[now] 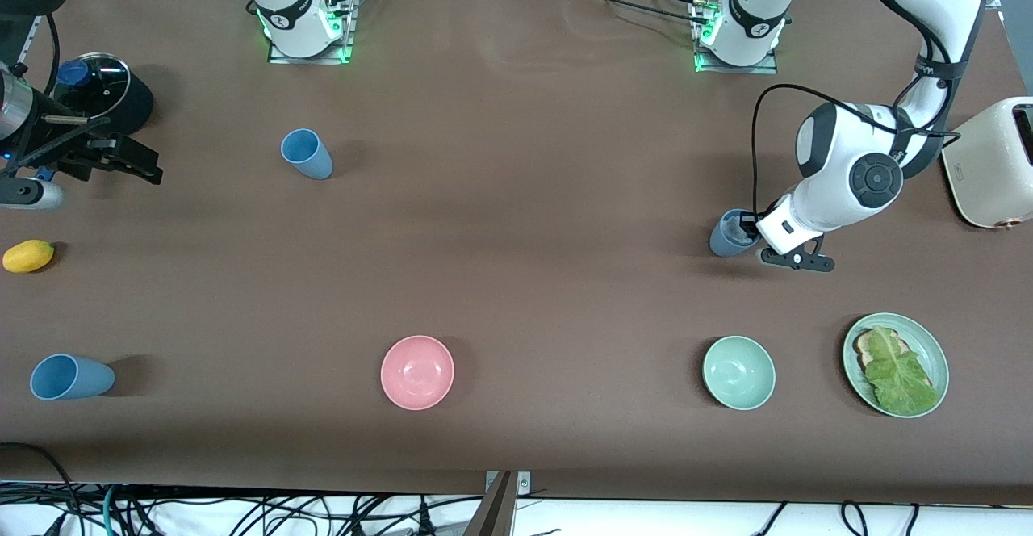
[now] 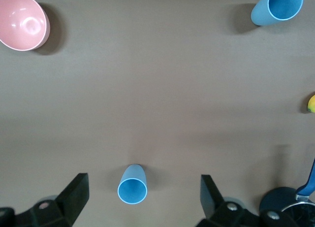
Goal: Stack blue cups with both arms
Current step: 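Close the left gripper around the tissue cup and lift it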
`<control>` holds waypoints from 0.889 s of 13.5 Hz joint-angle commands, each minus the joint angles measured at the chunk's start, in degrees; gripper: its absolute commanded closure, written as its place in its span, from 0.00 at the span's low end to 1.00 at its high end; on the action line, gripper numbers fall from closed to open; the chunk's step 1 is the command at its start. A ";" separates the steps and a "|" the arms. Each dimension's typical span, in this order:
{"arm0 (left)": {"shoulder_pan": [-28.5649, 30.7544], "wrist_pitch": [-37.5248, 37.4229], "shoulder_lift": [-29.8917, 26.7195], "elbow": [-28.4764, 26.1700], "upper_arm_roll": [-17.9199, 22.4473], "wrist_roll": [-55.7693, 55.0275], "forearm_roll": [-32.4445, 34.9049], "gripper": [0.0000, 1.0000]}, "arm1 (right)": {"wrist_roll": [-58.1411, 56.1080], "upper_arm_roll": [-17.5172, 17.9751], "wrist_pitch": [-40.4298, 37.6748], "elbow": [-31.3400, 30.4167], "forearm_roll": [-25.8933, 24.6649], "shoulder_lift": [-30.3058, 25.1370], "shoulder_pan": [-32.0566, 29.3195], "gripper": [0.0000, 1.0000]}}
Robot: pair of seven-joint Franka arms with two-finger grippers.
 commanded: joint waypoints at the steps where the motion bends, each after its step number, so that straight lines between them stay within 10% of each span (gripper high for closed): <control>1: 0.30 -0.07 -0.78 0.29 -0.34 1.14 -1.36 1.00 | -0.59 0.07 -1.31 0.74 -0.06 -0.39 0.09 0.00; 7: -0.40 -18.33 -1.32 15.56 -3.76 -1.48 -6.00 1.00 | -0.50 0.16 -1.57 0.74 0.03 -0.39 0.26 0.00; 12: -6.97 -19.24 1.05 19.70 -8.43 -16.58 -6.37 1.00 | -0.24 0.34 -1.57 0.38 0.12 -0.39 0.26 0.00</control>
